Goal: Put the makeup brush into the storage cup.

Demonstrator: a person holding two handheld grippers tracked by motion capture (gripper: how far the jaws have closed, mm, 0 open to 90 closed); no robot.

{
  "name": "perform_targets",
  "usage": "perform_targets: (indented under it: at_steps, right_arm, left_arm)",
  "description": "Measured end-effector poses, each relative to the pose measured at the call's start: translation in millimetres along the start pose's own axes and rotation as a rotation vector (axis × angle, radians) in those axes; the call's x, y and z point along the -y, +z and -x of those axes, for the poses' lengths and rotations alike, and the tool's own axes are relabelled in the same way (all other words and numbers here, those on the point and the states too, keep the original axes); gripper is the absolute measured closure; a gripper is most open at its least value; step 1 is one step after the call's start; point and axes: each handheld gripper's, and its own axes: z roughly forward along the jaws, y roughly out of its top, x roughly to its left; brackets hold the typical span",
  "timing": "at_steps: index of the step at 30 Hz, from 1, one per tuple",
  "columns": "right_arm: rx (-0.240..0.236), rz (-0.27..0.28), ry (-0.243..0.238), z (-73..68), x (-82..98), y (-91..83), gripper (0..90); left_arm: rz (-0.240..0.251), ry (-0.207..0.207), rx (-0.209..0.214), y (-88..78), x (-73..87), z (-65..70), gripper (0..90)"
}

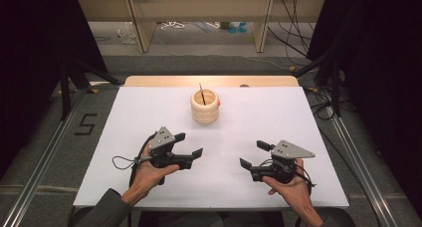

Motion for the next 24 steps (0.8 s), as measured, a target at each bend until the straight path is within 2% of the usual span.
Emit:
perform_targets:
  at_steps: [4, 5, 6, 7, 10, 14, 15, 17, 21, 22, 24]
  right_arm:
    - [0.003, -0.008, -0.001, 0.3, -0.2, -0.4, 15.6]
    - [-0.007, 0.008, 0.007, -0.3, 0.5, 1.4, 15.6]
    - [0.002, -0.010, -0.001, -0.1, -0.1, -0.3, 15.6]
    - [0.000, -0.011, -0.002, -0.1, -0.1, -0.2, 15.6]
    - [0.001, -0.011, 0.000, -0.1, -0.2, -0.3, 15.6]
    - [-0.011, 0.011, 0.008, -0.4, 0.4, 1.2, 15.6]
    - [0.002, -0.008, 0.002, 0.3, 0.1, -0.1, 15.6]
    - [0.001, -0.013, 0.001, 0.1, 0.2, -0.1, 15.6]
    - [-0.002, -0.014, 0.002, -0.1, 0.3, 0.1, 15.6]
    - [-0.001, -0.013, 0.003, 0.0, 0.3, 0.2, 15.6]
    - [0.002, -0.013, 0.001, 0.2, 0.3, 0.3, 15.6]
  left_arm:
    - [0.002, 0.008, -0.005, -2.4, 0.5, 0.9, 15.5]
    - [0.005, 0.002, -0.010, -3.2, 1.7, 1.9, 15.5]
    - [0.004, 0.001, -0.012, -3.3, 2.5, 2.4, 15.5]
    - [-0.001, 0.012, -0.010, -3.1, 3.0, 2.0, 15.5]
    - [-0.002, 0.004, -0.009, -3.7, 3.3, 2.1, 15.5]
    - [0.006, -0.002, -0.014, -5.4, 2.7, 0.4, 15.5]
    - [0.004, -0.008, -0.013, -4.7, 3.5, 1.6, 15.5]
    - [0.000, 0.006, -0.011, -4.6, 3.2, 1.5, 15.5]
    - [0.003, 0.007, -0.013, -4.9, 3.0, 0.4, 15.5]
    - [0.004, -0.007, -0.014, -4.8, 3.3, 0.4, 15.5]
    - [0.005, -0.010, -0.012, -4.7, 3.5, 0.3, 15.5]
